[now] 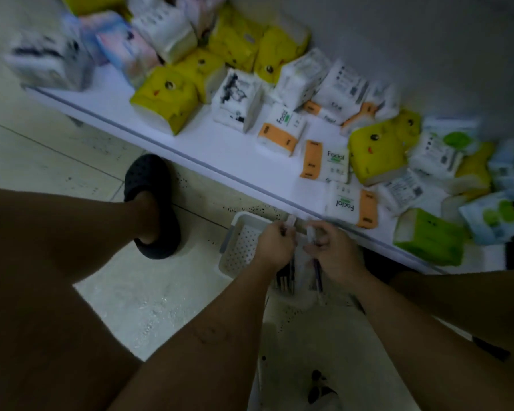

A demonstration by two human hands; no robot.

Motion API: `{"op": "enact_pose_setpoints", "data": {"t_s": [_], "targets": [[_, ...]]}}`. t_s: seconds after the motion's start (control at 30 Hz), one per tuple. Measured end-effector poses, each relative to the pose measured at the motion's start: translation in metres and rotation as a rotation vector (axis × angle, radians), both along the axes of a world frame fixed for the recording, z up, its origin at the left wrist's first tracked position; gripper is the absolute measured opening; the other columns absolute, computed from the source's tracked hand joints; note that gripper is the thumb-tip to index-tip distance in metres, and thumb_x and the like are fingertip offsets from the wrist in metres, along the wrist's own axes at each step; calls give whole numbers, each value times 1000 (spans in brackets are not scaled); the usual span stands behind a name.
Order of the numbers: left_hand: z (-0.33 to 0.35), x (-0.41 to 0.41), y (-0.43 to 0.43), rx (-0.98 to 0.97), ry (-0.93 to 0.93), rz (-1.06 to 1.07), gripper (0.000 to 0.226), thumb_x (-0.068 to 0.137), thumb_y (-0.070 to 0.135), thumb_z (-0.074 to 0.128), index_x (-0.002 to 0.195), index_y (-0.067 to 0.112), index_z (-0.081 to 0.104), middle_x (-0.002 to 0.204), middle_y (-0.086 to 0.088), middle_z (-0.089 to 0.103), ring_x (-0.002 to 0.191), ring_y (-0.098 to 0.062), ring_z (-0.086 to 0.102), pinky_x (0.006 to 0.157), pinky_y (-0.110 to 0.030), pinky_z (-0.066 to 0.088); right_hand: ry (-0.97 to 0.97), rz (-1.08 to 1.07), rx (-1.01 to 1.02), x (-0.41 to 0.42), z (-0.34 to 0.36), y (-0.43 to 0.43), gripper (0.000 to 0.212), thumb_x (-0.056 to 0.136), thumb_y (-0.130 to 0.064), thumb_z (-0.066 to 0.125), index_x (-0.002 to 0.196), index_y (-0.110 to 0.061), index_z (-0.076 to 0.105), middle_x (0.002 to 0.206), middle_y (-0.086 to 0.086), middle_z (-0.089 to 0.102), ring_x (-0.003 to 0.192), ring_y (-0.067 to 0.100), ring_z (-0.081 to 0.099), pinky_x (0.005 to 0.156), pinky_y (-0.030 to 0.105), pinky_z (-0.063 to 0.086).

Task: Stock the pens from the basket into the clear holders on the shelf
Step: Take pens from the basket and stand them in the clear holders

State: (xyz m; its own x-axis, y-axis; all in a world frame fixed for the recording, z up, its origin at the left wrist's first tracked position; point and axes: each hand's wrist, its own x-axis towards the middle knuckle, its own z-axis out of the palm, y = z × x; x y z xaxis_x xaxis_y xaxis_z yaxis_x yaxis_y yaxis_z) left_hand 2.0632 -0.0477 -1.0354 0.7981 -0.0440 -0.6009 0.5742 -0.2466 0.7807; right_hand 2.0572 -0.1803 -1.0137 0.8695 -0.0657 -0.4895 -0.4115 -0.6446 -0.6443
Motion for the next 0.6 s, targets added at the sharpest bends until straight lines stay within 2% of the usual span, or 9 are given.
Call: {"op": "enact_pose_setpoints", "data": {"t_s": [0.07, 0.17, 0.23, 0.33, 0.4, 0.43, 0.47, 0.53, 0.6], "targets": [[15, 2, -2, 12, -48, -30, 33, 102, 32, 40, 112, 7, 60, 104, -12, 66, 96, -27, 63, 86, -40, 53, -61, -37, 24, 1, 19, -2, 36, 88, -7, 67, 121, -18, 57, 108, 6, 64, 86, 21, 66, 69, 31, 56], [42, 7, -6, -10, -163, -52, 33, 100, 35, 44, 103, 7, 61, 89, -4, 65, 84, -18, 61, 70, -28, 49, -131, -87, 70, 0, 51, -2, 38, 86, -4, 69, 121, -14, 57, 90, -4, 60, 66, 5, 59, 49, 10, 46], [60, 9, -7, 11, -243, -55, 23, 99, 27, 47, 91, 9, 58, 76, -2, 60, 74, -17, 56, 59, -26, 41, -181, -107, 101, -2, 71, -2, 39, 84, -5, 72, 119, -16, 58, 80, -1, 56, 63, 5, 57, 45, 6, 41], [83, 14, -11, 43, -363, -122, 27, 101, 27, 44, 86, 10, 57, 76, -8, 66, 66, -20, 58, 61, -30, 42, -280, -118, 97, -7, 100, -4, 38, 84, -7, 73, 118, -19, 59, 80, 7, 57, 62, 4, 55, 48, 4, 40], [105, 15, -14, 0, -397, -185, 28, 102, 32, 41, 116, 12, 54, 83, -6, 69, 65, -19, 62, 68, -35, 51, -345, -143, 104, -9, 115, -9, 37, 84, -10, 73, 117, -21, 60, 79, 4, 57, 67, 10, 59, 56, 10, 45], [116, 16, -16, -38, -413, -205, 31, 102, 31, 41, 129, 16, 45, 86, -6, 69, 67, -18, 64, 70, -37, 53, -376, -163, 114, -9, 123, -12, 36, 84, -10, 74, 114, -24, 60, 78, 2, 57, 70, 14, 61, 62, 18, 49], [128, 18, -18, -79, -435, -219, 33, 102, 29, 41, 133, 19, 39, 88, -6, 68, 67, -18, 64, 69, -37, 53, -410, -183, 135, -9, 131, -15, 36, 83, -9, 74, 111, -27, 59, 76, 1, 57, 73, 18, 62, 67, 26, 51], [154, 22, -23, -167, -470, -229, 23, 102, 22, 41, 125, 21, 40, 89, -10, 65, 65, -19, 63, 62, -33, 52, -467, -220, 190, -6, 151, -23, 40, 81, -4, 74, 109, -28, 59, 74, 0, 58, 76, 20, 64, 74, 37, 54], [179, 27, -28, -224, -481, -234, 14, 102, 19, 43, 115, 20, 46, 96, -17, 61, 68, -23, 66, 61, -34, 53, -515, -229, 198, -3, 173, -31, 42, 81, -4, 74, 111, -29, 59, 76, 2, 64, 79, 19, 67, 76, 40, 56]]}}
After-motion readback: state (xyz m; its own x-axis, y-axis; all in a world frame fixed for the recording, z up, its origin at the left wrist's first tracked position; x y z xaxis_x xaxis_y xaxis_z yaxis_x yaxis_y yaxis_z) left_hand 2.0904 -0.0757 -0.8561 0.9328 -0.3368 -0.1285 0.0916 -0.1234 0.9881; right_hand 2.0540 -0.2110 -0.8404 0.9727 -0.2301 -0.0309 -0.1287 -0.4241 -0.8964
